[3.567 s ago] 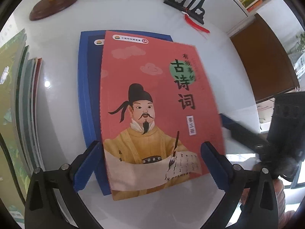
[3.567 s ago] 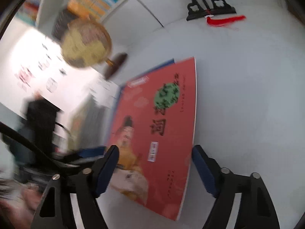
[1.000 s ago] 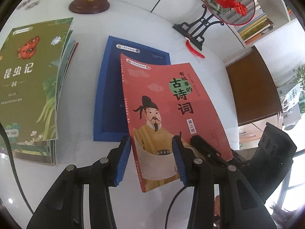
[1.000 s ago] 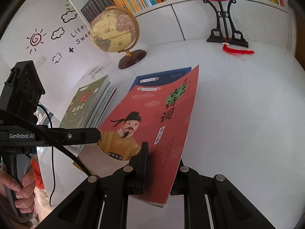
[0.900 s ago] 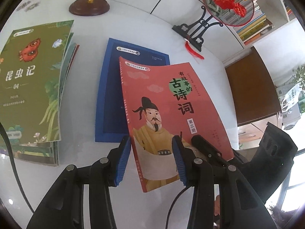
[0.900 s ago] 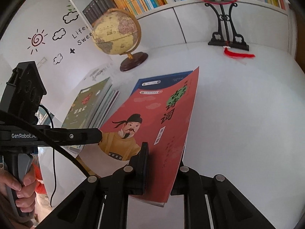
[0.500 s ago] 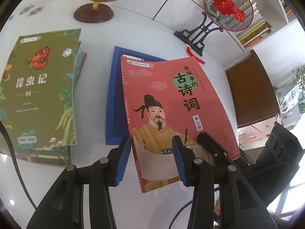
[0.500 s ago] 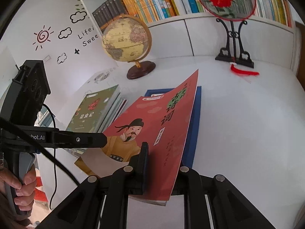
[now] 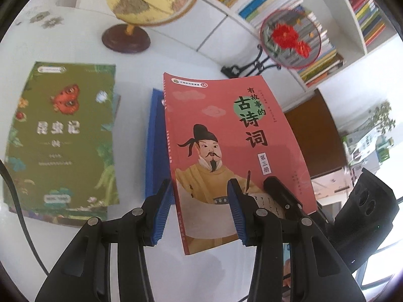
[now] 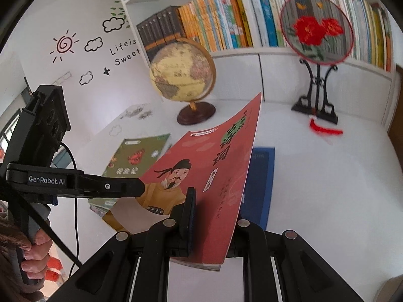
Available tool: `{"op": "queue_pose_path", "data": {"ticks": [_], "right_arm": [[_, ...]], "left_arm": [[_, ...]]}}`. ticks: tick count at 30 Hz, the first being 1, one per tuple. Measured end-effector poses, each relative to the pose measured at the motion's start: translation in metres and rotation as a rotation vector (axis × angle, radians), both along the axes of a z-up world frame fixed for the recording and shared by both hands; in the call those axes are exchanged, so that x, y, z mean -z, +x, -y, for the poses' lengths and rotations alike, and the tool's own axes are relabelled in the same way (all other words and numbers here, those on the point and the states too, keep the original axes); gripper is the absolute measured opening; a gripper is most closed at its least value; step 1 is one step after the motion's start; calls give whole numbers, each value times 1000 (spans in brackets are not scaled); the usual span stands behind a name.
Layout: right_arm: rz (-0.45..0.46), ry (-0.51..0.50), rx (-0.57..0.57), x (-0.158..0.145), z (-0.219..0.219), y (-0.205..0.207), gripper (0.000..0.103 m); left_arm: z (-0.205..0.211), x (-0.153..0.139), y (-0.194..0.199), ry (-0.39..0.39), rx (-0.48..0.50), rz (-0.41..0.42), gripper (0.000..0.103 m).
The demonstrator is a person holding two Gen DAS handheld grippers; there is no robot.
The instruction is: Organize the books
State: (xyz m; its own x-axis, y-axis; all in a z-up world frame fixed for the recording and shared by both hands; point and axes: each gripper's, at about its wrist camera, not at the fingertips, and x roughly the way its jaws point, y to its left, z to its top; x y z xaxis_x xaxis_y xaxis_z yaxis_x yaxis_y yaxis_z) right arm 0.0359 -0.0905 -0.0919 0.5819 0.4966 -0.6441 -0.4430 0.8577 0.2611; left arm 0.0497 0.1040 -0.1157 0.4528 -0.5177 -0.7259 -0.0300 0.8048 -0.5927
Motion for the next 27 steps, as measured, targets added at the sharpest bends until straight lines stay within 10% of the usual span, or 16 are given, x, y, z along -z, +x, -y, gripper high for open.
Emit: {"op": "queue_pose_path", "data": {"ticks": [27], "right_arm": [[23,40,-216,-11,-163,35,15]], "left_arm": [[-151,2,-28,64,-284,41,40]]}}
